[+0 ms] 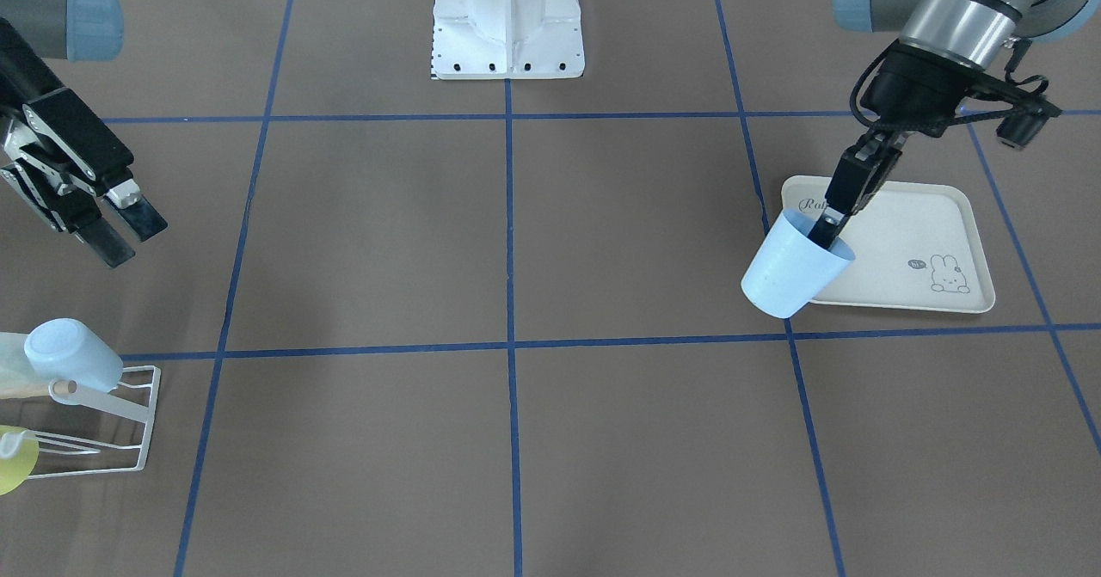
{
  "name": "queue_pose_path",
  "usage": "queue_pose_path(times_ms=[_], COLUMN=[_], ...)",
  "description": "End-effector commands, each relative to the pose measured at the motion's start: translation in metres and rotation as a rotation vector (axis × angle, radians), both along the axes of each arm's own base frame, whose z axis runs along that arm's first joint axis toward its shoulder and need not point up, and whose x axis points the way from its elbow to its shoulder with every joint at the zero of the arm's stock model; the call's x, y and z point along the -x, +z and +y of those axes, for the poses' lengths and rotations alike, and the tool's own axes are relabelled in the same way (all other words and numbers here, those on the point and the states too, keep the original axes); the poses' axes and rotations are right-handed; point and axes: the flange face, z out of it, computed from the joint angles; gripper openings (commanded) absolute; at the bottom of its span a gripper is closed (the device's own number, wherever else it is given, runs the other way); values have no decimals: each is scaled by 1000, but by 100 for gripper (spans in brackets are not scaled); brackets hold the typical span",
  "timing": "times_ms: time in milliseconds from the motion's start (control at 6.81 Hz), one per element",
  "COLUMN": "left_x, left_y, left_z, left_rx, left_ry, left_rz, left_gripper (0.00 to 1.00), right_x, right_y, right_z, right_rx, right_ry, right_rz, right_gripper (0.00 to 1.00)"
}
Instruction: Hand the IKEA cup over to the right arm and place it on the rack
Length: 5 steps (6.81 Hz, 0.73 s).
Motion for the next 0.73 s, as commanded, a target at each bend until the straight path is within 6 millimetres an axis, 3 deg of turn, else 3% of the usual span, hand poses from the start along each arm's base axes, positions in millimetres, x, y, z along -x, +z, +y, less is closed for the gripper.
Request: queue_pose_path(times_ms=[0,147,441,587], left_x=[-24,-31,-58,-60], left_y=[-4,-5,-28,-39], left_z=[9,9,14,20], left_rx=[36,47,74,80], left_ry=[-28,-52,-67,-57], left_rz=[346,461,685,785], left_gripper=[0,0,0,0], right_x=[23,38,67,76], right_y=[-30,-35,-41,-61], right_z=[4,12,27,28], right_rx=[17,-23,-35,-45], right_ry=[-7,-6,35,50], right_rz=[-79,-113,-242,-295], right_gripper=[100,100,100,100])
